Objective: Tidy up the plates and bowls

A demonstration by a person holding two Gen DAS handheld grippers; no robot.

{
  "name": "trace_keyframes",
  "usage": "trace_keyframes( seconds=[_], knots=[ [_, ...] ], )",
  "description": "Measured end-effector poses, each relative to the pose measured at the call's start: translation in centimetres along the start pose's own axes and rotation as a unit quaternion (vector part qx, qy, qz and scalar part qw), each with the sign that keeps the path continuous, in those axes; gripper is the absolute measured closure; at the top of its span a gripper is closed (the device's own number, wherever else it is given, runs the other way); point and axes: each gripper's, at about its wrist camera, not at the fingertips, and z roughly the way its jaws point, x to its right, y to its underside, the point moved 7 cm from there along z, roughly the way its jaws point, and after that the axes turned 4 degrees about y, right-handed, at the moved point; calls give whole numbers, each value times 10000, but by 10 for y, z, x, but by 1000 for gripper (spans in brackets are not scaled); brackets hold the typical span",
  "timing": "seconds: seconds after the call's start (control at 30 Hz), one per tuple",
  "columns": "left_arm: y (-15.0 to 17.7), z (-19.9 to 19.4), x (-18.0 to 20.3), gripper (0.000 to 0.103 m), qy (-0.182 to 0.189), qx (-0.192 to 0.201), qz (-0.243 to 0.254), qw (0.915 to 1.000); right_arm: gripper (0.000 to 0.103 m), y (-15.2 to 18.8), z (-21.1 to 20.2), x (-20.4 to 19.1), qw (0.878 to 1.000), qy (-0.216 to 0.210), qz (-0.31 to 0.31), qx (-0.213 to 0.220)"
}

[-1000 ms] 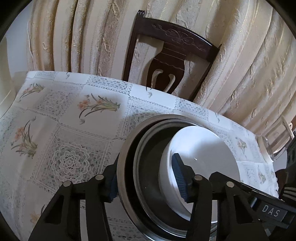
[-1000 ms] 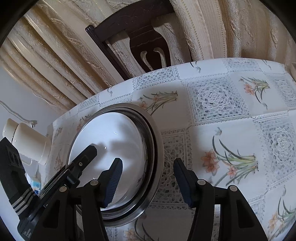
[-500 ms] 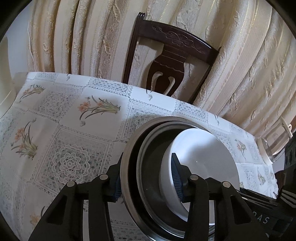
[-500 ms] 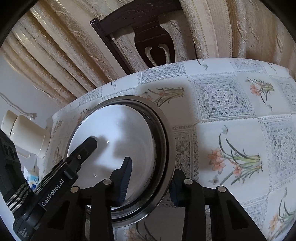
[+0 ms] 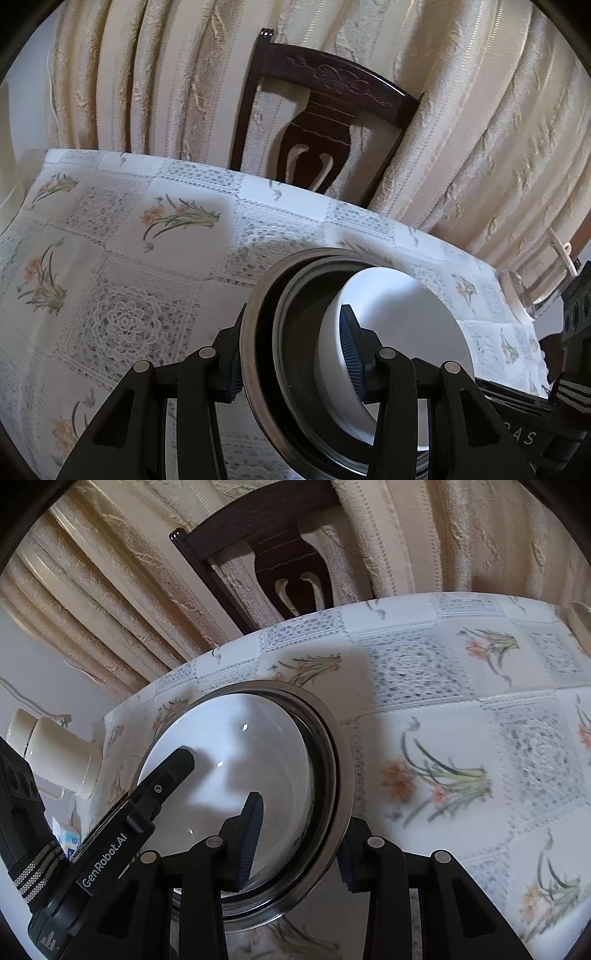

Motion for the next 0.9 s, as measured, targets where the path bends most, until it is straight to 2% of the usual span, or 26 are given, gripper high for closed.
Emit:
trace_keyframes(
  seconds=[0.5,0.73,0.9],
  knots=[
    [25,-36,81,58,656,108,591,9960,64,29,-79,51,9989,117,264,362],
    [55,-66,122,58,957,-11,828,9920,64,65,-127,73,9976,147,430,524],
    [81,-102,156,58,1149,19,1112,9871,64,95,-168,91,9954,159,537,772]
  ],
)
